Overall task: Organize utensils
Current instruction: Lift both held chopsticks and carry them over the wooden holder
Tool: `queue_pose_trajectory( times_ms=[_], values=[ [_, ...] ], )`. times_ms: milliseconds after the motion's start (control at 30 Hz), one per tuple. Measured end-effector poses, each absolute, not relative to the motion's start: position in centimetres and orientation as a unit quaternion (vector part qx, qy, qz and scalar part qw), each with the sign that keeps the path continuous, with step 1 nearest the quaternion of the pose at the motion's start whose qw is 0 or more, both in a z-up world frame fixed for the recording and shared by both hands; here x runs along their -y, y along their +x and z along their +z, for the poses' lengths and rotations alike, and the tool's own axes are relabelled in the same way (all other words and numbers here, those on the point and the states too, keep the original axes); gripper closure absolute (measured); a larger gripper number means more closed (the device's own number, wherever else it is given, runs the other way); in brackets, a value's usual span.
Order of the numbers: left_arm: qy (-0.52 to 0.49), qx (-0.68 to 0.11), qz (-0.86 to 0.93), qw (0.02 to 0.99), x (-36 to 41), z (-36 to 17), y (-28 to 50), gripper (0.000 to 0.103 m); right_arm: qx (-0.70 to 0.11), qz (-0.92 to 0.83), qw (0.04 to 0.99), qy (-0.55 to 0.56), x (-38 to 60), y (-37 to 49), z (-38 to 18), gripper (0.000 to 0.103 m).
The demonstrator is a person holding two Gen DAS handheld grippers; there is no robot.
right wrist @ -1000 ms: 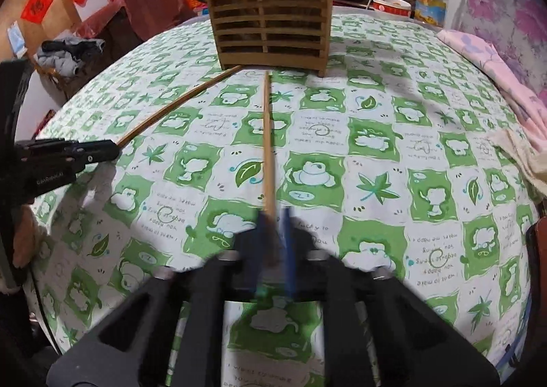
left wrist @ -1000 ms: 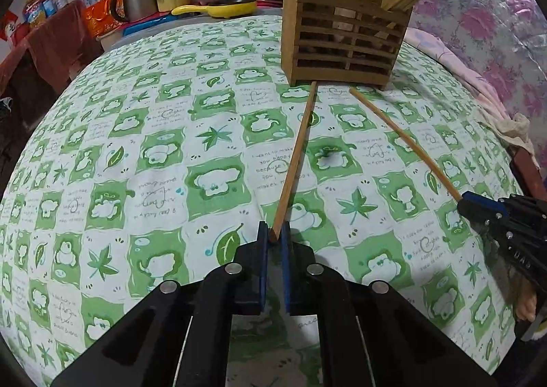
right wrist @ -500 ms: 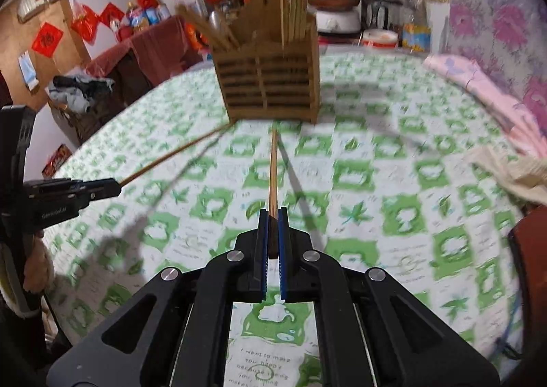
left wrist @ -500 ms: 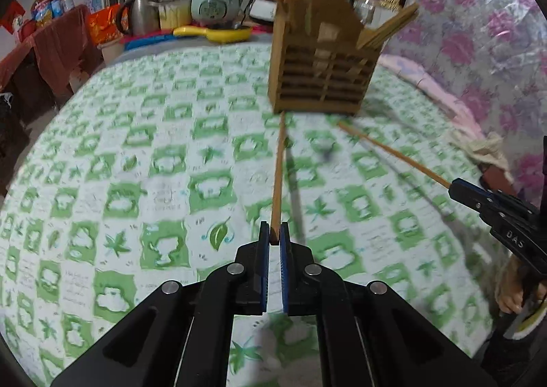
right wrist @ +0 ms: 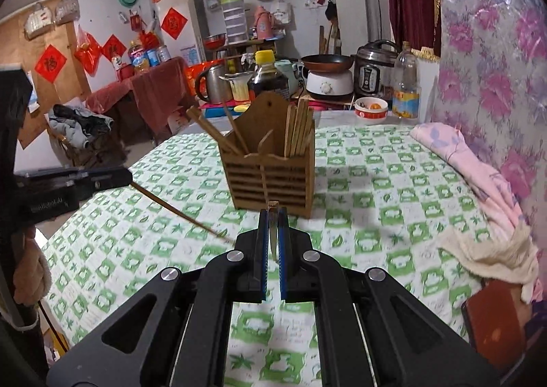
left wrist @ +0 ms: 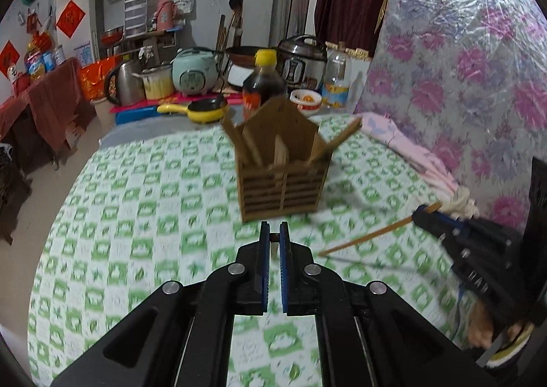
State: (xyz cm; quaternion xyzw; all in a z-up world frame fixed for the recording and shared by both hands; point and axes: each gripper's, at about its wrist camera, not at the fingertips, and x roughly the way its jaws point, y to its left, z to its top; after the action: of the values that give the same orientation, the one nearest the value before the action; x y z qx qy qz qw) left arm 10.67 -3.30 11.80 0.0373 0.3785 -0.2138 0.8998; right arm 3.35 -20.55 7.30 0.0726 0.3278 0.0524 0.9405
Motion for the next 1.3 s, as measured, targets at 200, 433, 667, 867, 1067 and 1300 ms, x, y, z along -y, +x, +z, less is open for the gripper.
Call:
queue_pose_trajectory(
  times_ms=[200, 433, 667, 867, 1067, 1300],
  values=[
    [0.024, -0.355, -0.219, 0.908, 5.1, 16.3, 14.0, 0.097, -0.310, 0.046, 0.946, 0.083, 21.2, 5.6, 10.0, 0.097],
    [0.004, -0.315, -0.222, 0.923, 6.3, 20.9, 16.4, 0.097, -0.273, 0.051, 0.955, 0.107, 22.0, 7.7, 13.4, 0.097],
    [-0.001, -0.271, -0.213, 0.939, 7.0, 24.2, 18.0, 0.097, -0.242, 0.056, 0.961, 0.120, 22.4, 9.5, 16.2, 0.097],
    [-0.010, -0.248, -0.198, 0.948, 6.8, 24.9, 19.2, 0.097, -0.231, 0.048, 0.964, 0.127, 22.5, 11.6, 17.7, 0.097],
    [-0.026, -0.224, -0.179, 0.958, 6.2, 24.5, 20.5, 0.097, -0.216, 0.032, 0.968, 0.124, 22.5, 13.4, 18.1, 0.097],
    [-0.027, -0.219, -0.174, 0.960, 6.7, 22.0, 22.5, 0.097, -0.184, 0.029, 0.972, 0.146, 23.2, 15.0, 16.4, 0.097]
  ],
)
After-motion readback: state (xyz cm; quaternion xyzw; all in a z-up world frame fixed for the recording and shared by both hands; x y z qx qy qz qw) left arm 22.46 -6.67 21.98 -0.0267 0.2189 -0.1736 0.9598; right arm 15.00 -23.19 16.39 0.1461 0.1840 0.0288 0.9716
